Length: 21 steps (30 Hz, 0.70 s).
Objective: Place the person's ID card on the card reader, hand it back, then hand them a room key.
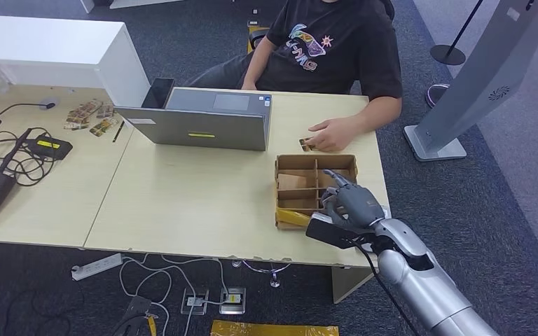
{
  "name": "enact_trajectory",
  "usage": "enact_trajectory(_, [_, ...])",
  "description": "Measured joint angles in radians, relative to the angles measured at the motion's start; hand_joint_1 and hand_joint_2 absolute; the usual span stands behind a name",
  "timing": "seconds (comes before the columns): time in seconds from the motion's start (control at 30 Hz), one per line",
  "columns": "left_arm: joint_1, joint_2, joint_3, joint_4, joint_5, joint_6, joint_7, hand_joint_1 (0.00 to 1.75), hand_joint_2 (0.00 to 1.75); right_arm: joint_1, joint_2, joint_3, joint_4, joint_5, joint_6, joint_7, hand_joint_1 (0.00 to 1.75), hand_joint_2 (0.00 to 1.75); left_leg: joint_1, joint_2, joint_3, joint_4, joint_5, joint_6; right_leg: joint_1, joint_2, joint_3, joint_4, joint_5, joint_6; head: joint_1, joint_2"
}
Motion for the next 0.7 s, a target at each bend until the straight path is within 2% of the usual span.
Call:
enact_trajectory(0.23, [-0.001,0.000,0.000,0.000,-0.005,0.000,0.000,0.00,1.75,0.000,0.001,0.000,0.000,0.005,-0.017,0.001,1.75,1.75,0.000,0.000,0.000,0.000,0.000,0.000,0.000,0.000,0.000,0.000,0.000,0.000,0.000,0.000])
enact_trajectory(0.43, [-0.001,0.000,0.000,0.000,-0.011,0.009,-0.012,0.00,1.75,-0.020,0.002,-0.007,0.000,0.012,-0.109,-0.025,1.75,1.75,0.000,0.000,0.000,0.000,0.000,0.000,0.000,0.000,0.000,0.000,0.000,0.000,0.000,0.000])
enact_trajectory(0.6, [-0.002,-0.002,0.000,0.000,-0.025,0.015,-0.021,0.00,1.75,-0.109,-0.003,-0.058,0.000,-0.004,-0.216,-0.082,1.75,1.75,0.000,0.000,0.000,0.000,0.000,0.000,0.000,0.000,0.000,0.000,0.001,0.000,0.000,0.000])
enact_trajectory(0.7, [-0.004,-0.003,0.000,0.000,-0.031,0.015,-0.021,0.00,1.75,-0.186,-0.011,-0.103,0.000,-0.012,-0.233,-0.107,1.75,1.75,0.000,0.000,0.000,0.000,0.001,0.000,0.000,0.000,0.000,0.000,0.001,0.000,0.000,0.000])
